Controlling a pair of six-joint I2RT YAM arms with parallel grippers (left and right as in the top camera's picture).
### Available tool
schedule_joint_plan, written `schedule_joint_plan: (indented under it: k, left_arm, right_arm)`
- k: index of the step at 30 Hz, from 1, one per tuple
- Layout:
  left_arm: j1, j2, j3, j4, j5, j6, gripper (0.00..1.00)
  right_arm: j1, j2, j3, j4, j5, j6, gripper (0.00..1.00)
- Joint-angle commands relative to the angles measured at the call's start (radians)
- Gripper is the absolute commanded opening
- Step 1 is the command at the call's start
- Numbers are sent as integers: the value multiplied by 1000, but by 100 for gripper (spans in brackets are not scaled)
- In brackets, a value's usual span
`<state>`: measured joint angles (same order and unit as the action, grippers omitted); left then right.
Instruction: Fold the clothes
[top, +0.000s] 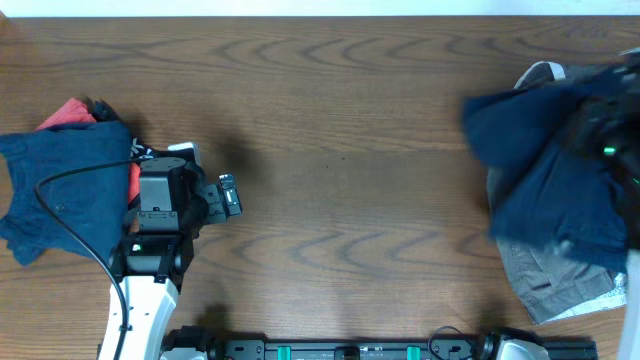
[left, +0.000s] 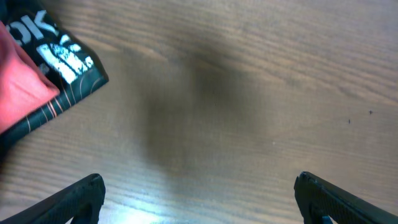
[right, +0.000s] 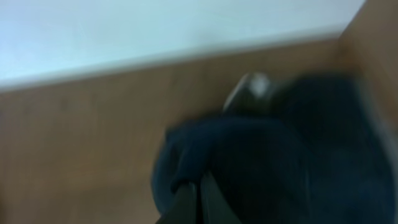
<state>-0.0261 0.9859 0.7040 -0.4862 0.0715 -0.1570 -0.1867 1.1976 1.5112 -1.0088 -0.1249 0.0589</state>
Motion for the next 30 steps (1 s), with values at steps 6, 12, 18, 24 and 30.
schedule_joint_plan:
  k: [6,12,18,24,30]
  left_arm:
    - [5,0,22,80,-1,-2,98]
    - [5,0,22,153,-1,-2,98]
    - [5,0,22,163,-1,-2,98]
    - [5,0,22,148,-1,-2,98]
    - [5,0,22,141,8,-137,98]
  right_arm:
    - [144,175,-226,64,-349,-12,1]
    - [329,292,-254,516,-589,48,1]
    - [452,342,-254,824,-274,273,20]
    - [496,377,-255,565,-175,174,53]
    - [457,384,-255,244,249,243,63]
